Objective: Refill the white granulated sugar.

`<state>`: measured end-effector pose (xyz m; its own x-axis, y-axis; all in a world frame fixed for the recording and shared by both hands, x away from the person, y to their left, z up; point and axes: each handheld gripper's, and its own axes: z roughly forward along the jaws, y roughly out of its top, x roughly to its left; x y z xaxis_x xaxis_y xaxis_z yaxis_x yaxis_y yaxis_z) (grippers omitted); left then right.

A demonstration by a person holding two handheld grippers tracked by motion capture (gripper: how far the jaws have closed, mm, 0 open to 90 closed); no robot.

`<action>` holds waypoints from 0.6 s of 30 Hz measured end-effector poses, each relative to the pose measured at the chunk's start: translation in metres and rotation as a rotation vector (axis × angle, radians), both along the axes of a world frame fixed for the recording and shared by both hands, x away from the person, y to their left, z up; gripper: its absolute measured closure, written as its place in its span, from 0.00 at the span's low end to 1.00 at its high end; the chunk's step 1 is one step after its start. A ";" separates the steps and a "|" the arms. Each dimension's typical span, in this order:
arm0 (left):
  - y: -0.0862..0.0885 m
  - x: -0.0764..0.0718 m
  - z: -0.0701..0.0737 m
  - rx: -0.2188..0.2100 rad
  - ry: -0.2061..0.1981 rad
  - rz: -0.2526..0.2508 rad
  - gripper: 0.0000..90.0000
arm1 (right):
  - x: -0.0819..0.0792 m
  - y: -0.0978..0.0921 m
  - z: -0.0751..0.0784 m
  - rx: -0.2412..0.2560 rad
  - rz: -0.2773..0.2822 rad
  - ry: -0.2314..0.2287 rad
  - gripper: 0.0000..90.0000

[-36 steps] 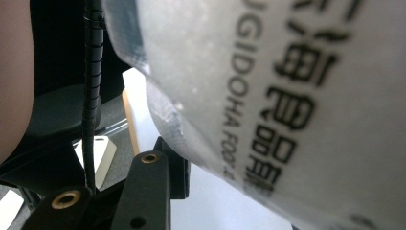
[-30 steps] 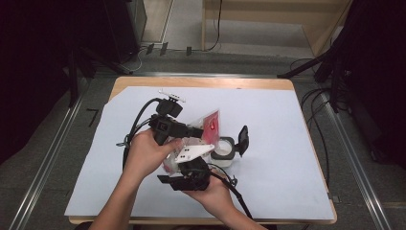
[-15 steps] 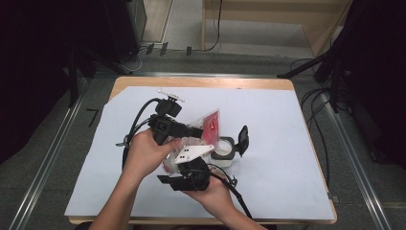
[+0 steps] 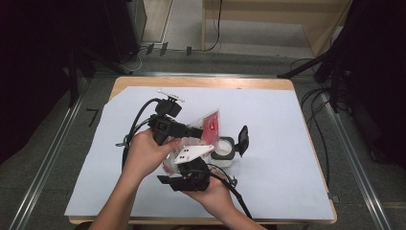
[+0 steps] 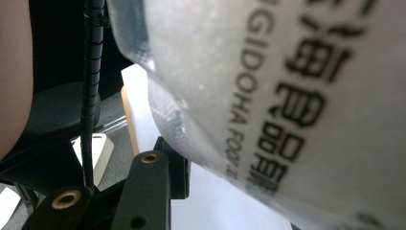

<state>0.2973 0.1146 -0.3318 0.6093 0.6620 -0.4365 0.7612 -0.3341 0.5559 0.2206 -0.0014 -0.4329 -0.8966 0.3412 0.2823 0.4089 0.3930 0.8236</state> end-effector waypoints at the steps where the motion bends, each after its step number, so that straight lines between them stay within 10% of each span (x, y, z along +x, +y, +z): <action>1: 0.000 0.000 0.000 0.002 -0.001 -0.001 0.84 | 0.000 0.000 0.000 0.000 0.000 0.000 0.70; 18: 0.000 0.000 0.000 0.004 -0.001 -0.003 0.84 | 0.000 0.000 0.000 -0.001 0.003 0.000 0.70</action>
<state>0.2969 0.1145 -0.3317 0.6116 0.6621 -0.4332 0.7596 -0.3383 0.5554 0.2203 -0.0015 -0.4329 -0.8974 0.3392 0.2821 0.4080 0.3949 0.8231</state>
